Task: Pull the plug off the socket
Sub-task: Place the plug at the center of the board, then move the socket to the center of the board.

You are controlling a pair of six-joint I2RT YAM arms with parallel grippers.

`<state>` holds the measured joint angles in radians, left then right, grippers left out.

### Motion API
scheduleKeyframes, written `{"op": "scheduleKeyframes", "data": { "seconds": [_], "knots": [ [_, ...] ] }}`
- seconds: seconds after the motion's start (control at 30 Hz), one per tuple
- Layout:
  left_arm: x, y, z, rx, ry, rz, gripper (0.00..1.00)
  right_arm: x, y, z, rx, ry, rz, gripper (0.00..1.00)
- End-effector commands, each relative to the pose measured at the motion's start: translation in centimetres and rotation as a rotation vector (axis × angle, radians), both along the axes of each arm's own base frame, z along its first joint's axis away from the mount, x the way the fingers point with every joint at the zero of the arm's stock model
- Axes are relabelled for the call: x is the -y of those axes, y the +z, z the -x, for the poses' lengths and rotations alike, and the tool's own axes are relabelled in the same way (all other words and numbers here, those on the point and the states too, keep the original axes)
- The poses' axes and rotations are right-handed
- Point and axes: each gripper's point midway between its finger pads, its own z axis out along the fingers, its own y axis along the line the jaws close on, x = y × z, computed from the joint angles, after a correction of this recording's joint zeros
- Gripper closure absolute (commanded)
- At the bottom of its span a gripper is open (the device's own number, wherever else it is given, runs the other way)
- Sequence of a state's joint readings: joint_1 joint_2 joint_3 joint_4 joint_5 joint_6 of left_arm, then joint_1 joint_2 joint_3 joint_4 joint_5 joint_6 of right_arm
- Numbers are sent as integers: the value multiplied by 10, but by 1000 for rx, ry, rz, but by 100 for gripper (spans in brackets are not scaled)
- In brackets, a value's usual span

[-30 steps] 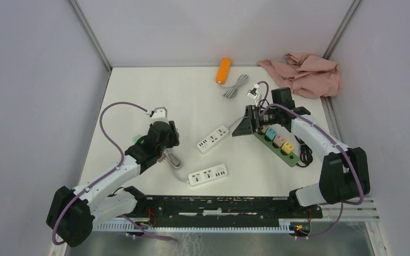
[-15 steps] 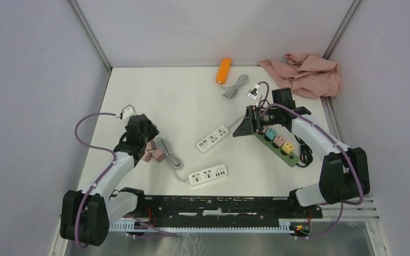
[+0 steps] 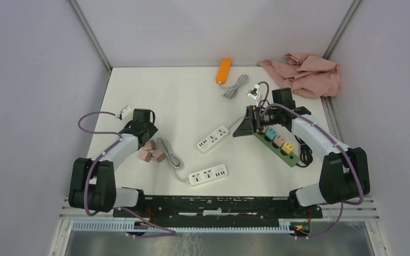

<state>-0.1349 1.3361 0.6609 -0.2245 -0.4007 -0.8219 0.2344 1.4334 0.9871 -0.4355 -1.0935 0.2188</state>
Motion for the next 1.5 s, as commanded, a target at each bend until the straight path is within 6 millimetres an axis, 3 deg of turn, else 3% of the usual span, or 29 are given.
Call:
{"op": "scheduleKeyframes", "data": {
  "seconds": [0.0,0.17,0.33,0.5,0.7,0.9,1.13,1.33,1.47],
  "knots": [
    [-9,16,-8,56,89,-2,28,-3,24,-4,85,27,-45,20],
    [-9,22,-5,78,95,12,14,-2,25,-4,87,28,-47,20],
    [-3,40,-1,110,67,45,12,-2,28,-2,96,34,-50,20],
    [16,58,3,184,-33,122,12,-1,30,-2,108,34,-49,20],
    [66,74,10,308,-319,271,12,1,32,-1,121,34,-51,20],
    [108,103,27,467,-557,413,11,2,35,-2,129,34,-55,20],
    [154,132,52,607,-796,571,1,4,36,-2,134,30,-56,20],
    [222,141,84,612,-1054,554,1,6,37,-3,137,25,-56,20],
    [256,140,101,613,-1185,476,1,8,39,-4,146,18,-57,20]
  ]
}}
